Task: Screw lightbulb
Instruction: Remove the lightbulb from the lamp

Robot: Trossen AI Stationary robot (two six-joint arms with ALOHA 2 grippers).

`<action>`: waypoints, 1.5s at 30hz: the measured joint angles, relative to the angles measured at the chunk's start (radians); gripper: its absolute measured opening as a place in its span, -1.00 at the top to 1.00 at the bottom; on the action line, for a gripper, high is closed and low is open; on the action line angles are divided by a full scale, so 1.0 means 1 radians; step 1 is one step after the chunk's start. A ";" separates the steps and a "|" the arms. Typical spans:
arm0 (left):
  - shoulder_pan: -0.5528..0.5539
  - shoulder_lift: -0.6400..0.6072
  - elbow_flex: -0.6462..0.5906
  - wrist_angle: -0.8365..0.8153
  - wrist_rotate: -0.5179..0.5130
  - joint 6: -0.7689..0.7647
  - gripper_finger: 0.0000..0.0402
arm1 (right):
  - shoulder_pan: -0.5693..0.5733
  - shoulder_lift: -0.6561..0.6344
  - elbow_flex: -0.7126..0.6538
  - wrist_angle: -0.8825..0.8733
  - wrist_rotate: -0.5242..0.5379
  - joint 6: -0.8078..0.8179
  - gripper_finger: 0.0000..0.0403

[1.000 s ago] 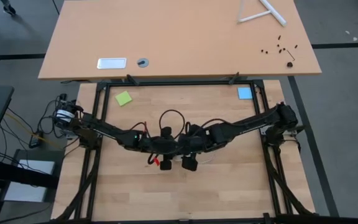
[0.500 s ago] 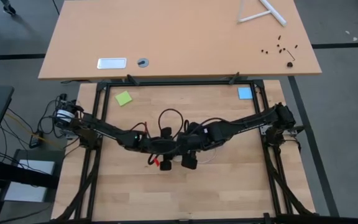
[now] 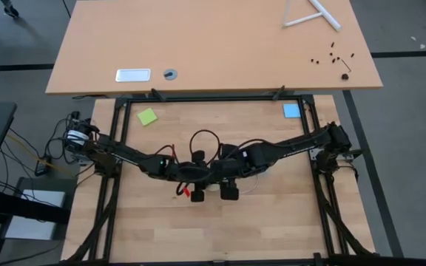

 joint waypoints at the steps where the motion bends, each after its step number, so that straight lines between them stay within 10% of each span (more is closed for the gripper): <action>1: 0.000 0.000 0.000 0.000 0.004 0.000 0.25 | 0.000 0.000 0.005 -0.004 -0.002 -0.033 -0.40; 16: 0.001 0.000 0.001 0.019 0.034 0.011 0.25 | 0.024 0.001 0.019 -0.049 0.023 -0.570 -0.47; 29: 0.000 0.002 -0.002 0.004 0.048 0.009 0.25 | 0.068 -0.002 0.022 -0.038 0.116 -0.135 -0.74; 36: -0.002 0.002 -0.002 0.009 0.048 0.010 0.25 | 0.021 -0.002 0.078 -0.031 -0.069 0.329 -0.75; 45: 0.000 0.002 -0.002 0.011 0.034 0.002 0.25 | -0.004 -0.002 0.034 -0.033 -0.093 0.490 -0.75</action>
